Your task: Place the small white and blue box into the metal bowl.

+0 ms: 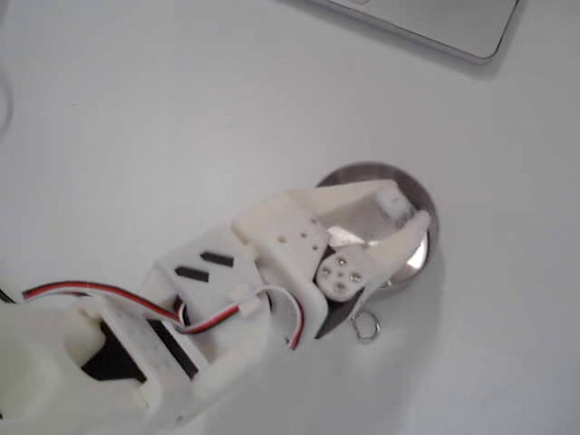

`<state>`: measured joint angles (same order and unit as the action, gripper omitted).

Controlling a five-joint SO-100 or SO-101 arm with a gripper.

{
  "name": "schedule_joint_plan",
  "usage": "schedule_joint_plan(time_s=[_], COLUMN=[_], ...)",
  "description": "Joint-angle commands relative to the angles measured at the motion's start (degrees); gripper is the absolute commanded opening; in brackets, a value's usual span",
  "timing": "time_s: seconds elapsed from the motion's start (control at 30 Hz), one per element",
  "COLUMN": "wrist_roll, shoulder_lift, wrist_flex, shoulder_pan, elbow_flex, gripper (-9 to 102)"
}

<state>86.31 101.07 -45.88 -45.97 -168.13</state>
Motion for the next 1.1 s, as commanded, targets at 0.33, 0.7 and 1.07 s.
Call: schedule_joint_plan(time_s=[0.33, 0.7, 1.07], wrist_roll=[-2.11, -18.90, -67.85], shoulder_lift=[10.46, 23.29, 35.51], wrist_flex=[-0.09, 0.00, 0.09], shoulder_pan=[7.56, 30.76, 42.45], elbow_flex=[-3.78, -9.93, -12.13], gripper=[20, 19, 20])
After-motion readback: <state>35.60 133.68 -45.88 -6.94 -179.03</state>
